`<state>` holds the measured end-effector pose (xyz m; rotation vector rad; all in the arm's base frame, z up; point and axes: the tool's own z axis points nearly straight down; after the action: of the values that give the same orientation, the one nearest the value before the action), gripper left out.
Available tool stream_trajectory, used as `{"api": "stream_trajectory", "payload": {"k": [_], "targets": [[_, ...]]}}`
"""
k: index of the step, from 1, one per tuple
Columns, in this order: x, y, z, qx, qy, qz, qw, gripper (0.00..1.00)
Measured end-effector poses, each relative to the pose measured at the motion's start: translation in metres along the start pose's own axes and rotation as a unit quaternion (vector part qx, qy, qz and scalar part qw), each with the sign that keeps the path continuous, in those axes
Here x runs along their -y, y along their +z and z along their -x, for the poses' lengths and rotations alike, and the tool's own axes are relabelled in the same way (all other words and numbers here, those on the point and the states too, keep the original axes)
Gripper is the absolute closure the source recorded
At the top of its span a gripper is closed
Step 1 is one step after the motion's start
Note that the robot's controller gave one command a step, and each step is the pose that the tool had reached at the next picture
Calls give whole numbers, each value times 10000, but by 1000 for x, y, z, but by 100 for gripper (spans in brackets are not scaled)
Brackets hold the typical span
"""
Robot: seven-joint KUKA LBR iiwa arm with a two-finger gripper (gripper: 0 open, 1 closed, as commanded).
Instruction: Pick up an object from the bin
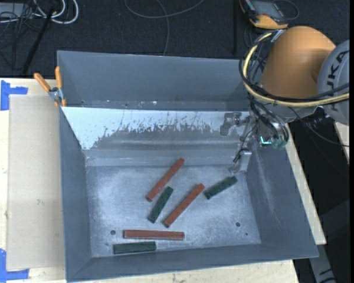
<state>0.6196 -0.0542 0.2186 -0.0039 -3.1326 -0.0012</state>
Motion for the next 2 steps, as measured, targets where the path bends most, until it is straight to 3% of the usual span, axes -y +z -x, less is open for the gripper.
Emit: {"api": "stream_trajectory", "payload": {"k": [1,2], "targets": [[5,108,-34,-5,-218,2,9998,0],[30,152,-27,19,-588,-2,9983,0]]}}
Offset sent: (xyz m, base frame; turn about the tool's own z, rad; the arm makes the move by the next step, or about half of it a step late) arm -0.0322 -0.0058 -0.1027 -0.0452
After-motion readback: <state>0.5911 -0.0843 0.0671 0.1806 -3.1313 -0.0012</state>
